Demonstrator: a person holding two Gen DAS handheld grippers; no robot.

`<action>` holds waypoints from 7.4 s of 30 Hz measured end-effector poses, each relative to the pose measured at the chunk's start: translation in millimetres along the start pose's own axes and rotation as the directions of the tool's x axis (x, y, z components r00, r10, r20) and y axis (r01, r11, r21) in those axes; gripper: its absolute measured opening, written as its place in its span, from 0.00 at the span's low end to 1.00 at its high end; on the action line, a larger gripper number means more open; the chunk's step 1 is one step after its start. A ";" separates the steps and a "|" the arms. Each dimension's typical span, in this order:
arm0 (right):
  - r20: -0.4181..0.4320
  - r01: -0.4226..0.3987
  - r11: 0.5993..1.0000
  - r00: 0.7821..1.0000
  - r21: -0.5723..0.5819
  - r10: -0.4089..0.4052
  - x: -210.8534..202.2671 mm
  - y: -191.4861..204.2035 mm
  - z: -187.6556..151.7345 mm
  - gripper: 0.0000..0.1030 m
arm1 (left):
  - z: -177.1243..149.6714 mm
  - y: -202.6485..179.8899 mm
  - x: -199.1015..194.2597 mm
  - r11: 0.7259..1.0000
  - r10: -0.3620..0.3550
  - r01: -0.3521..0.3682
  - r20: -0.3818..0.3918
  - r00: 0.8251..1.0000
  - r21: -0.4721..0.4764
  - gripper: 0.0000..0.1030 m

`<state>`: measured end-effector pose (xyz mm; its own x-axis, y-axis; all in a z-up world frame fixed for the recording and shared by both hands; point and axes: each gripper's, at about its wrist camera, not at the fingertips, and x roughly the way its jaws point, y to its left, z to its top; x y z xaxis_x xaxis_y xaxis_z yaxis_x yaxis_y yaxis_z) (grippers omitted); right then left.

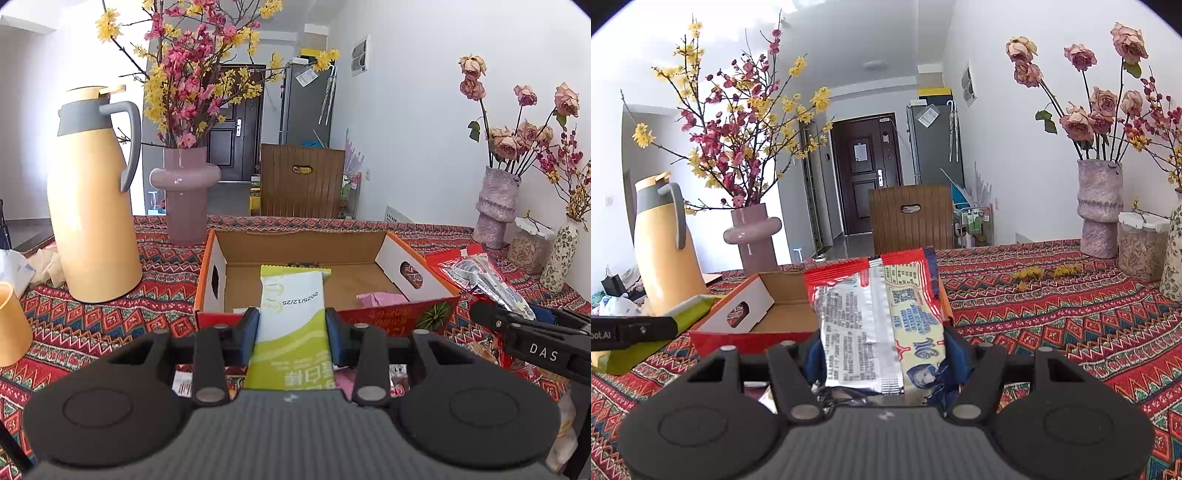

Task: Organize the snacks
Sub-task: 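Carry both snacks into the cardboard box and open both grippers, then move both grippers back over the snack pile, then grasp the white-and-green bar with the right gripper, then grasp the white printed packet with the left gripper while the right gripper holds its bar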

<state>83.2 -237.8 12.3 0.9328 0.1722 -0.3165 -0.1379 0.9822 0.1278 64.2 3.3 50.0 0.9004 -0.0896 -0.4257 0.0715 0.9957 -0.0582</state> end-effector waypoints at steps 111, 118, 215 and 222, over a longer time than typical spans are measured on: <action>-0.065 0.097 0.995 0.993 -0.012 -0.098 10.0 -23.2 -50.1 1.00 | -59.7 60.5 31.2 0.983 0.165 -0.164 0.002 0.986 -0.082 1.00; -0.073 0.091 0.996 0.993 0.010 -0.090 11.8 -27.3 -49.3 1.00 | -62.5 57.2 32.6 0.984 0.165 -0.164 0.003 0.986 -0.067 1.00; 0.040 0.031 0.999 0.999 0.042 -0.032 4.0 -32.7 -44.6 0.36 | -51.0 81.6 66.7 0.964 0.259 -0.264 -0.211 0.942 0.006 1.00; 0.043 0.024 0.999 0.999 0.049 -0.026 3.5 -33.5 -45.0 0.36 | -55.3 90.2 83.5 0.967 0.245 -0.256 -0.274 0.930 -0.006 1.00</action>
<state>76.1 -266.7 -35.4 0.9496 0.1432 -0.2787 -0.0991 0.9811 0.1663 122.1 84.5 -40.7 0.7375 0.1547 -0.6574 -0.1640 0.9853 0.0479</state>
